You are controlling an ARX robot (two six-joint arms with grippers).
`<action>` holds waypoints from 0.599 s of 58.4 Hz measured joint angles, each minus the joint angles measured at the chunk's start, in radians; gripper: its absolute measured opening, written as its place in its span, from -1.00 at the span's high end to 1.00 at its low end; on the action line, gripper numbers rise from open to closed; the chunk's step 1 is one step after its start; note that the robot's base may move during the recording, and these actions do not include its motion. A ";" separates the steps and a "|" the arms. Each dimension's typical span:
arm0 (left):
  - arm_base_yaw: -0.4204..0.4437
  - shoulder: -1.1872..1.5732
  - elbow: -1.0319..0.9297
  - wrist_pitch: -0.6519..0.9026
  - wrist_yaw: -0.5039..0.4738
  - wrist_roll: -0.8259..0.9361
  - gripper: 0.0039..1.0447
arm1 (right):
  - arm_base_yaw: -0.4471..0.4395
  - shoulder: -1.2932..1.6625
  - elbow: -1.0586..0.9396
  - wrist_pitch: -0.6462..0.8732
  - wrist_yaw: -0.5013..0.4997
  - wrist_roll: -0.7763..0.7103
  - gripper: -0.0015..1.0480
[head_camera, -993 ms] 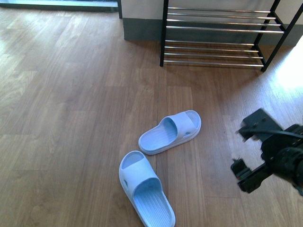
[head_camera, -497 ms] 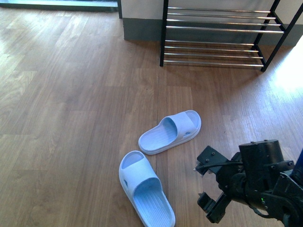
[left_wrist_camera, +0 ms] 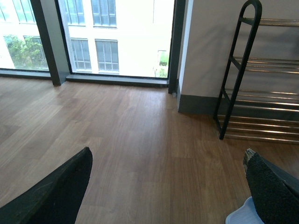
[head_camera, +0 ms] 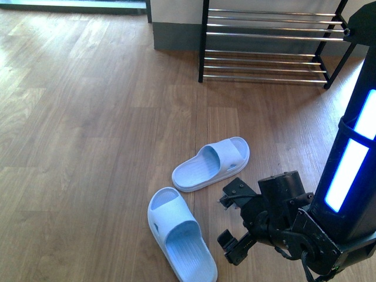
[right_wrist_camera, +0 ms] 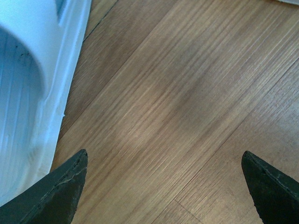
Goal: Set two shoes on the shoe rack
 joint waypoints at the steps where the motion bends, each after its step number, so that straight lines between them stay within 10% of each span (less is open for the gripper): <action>1: 0.000 0.000 0.000 0.000 0.000 0.000 -0.83 | 0.000 0.001 0.005 -0.005 -0.002 0.009 -0.82; 35: 0.000 0.000 0.000 0.000 0.000 0.000 -0.83 | 0.005 0.021 -0.004 0.042 -0.016 0.027 -0.82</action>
